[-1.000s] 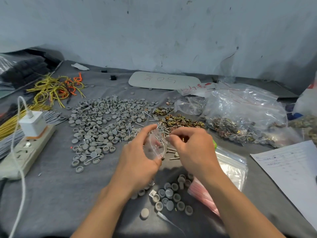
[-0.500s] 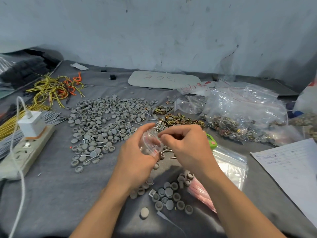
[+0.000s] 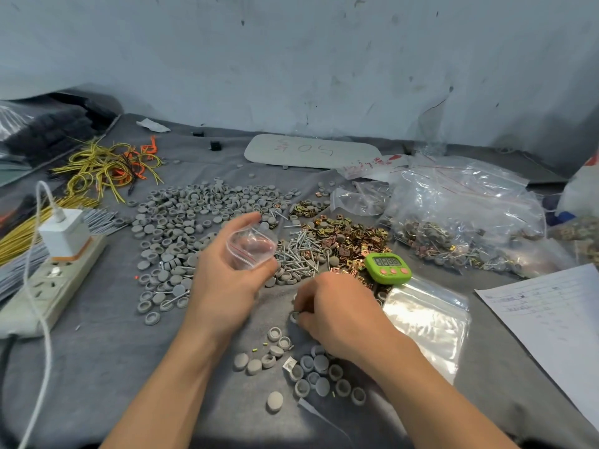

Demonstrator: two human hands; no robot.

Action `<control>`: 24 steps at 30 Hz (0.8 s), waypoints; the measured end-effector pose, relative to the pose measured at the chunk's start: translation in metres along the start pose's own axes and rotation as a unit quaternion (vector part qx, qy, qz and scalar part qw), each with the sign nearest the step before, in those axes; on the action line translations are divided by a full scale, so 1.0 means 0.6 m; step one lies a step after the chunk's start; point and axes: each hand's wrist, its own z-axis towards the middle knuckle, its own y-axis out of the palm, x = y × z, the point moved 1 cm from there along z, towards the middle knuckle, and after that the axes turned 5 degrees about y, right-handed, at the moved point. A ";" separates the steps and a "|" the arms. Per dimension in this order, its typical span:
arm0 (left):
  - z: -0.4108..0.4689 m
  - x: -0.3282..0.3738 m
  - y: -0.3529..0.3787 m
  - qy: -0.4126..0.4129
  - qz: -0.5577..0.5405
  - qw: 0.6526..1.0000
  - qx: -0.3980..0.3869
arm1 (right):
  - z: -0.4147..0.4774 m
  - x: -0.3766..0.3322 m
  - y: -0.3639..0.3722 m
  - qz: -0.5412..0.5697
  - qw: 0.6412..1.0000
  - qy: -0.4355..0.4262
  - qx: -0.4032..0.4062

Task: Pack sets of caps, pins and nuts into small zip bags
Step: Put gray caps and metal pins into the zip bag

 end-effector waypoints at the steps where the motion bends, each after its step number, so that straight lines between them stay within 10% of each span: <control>1: -0.002 0.000 0.002 0.003 0.011 1.000 -0.008 | 0.000 -0.001 0.001 0.000 1.000 0.000 0.004; 13: -0.031 0.001 0.052 0.016 0.253 0.960 -0.119 | 0.014 0.037 -0.048 0.291 0.949 0.013 0.123; 19: -0.029 0.000 0.048 0.019 0.239 0.962 -0.128 | 0.015 0.015 -0.026 0.245 0.968 -0.026 0.043; 24: -0.021 0.001 0.032 -0.004 0.173 0.983 -0.067 | 0.024 0.031 -0.042 0.340 0.926 0.070 0.150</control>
